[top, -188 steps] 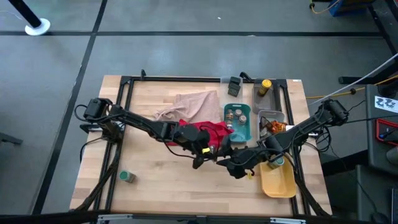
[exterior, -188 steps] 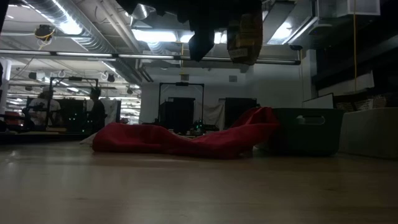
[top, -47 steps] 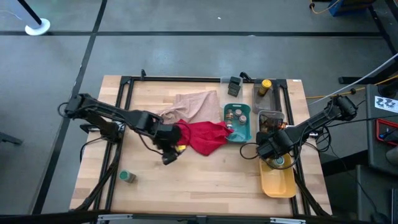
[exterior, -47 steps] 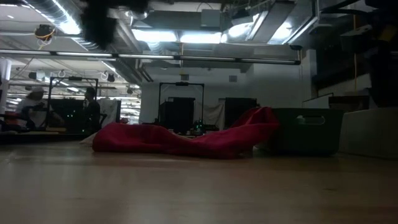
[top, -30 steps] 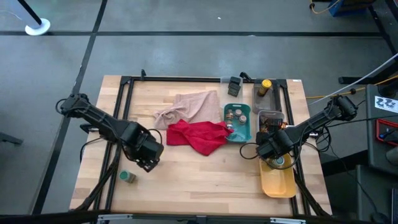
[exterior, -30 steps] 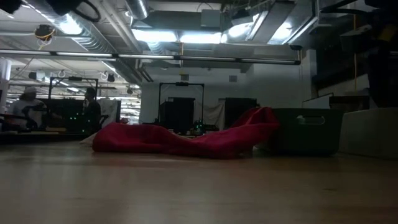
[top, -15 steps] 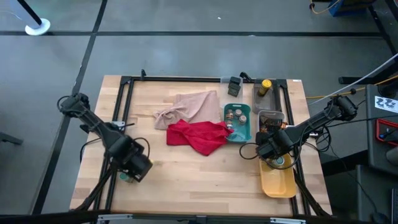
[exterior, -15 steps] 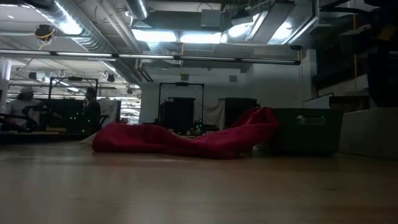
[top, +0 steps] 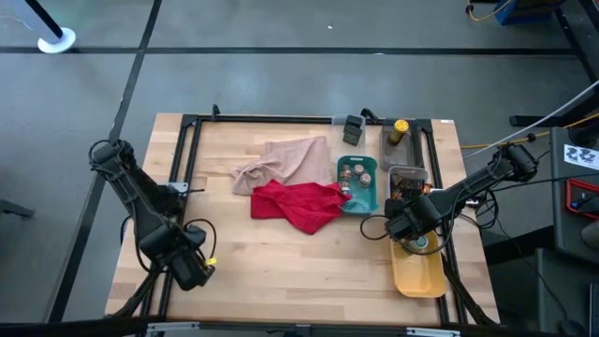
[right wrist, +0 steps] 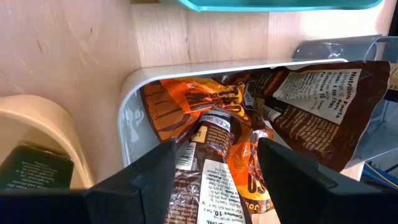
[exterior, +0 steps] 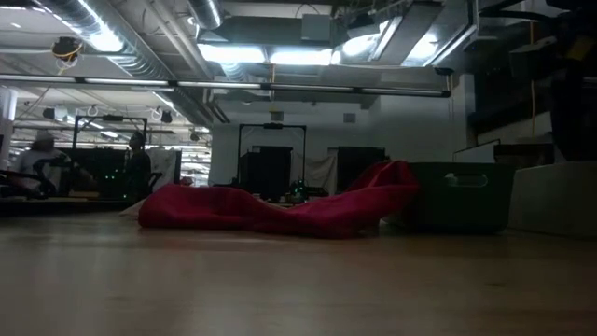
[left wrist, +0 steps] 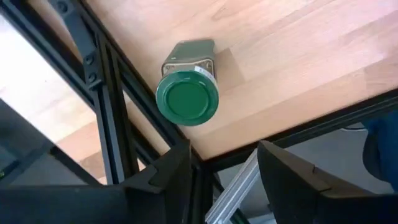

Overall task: Sort spices by type
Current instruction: Put the dark green seasoning bottle into the light yellow bin

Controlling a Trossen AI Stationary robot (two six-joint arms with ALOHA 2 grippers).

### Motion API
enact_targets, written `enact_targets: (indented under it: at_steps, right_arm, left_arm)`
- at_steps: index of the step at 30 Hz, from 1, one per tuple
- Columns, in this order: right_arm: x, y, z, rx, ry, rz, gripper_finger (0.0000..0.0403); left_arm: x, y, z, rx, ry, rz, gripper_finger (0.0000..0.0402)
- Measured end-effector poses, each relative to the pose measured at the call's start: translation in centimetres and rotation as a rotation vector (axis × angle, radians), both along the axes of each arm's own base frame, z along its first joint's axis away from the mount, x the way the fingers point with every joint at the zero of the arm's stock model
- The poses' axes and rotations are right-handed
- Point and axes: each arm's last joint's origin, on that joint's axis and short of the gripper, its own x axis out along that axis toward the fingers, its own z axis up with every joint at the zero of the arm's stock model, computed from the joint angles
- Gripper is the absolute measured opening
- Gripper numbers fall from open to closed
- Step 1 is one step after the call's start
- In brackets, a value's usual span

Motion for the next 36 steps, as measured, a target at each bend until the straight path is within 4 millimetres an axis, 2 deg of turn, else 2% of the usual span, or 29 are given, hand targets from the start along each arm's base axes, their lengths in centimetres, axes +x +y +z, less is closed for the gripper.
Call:
enact_targets:
  at_steps: [14, 27, 36]
  right_arm:
    - [0.00, 0.00, 0.00, 0.000, 0.000, 0.000, 0.0225]
    - [0.00, 0.00, 0.00, 0.000, 0.000, 0.000, 0.0225]
    - [0.00, 0.00, 0.00, 0.000, 0.000, 0.000, 0.0225]
  left_arm:
    - [-0.43, -0.01, 0.01, -0.016, 0.080, 0.050, 0.0169]
    - [-0.30, 0.05, -0.01, -0.002, 0.025, -0.055, 0.0169]
    - [-0.41, 0.01, -0.02, -0.017, 0.071, 0.007, 0.0169]
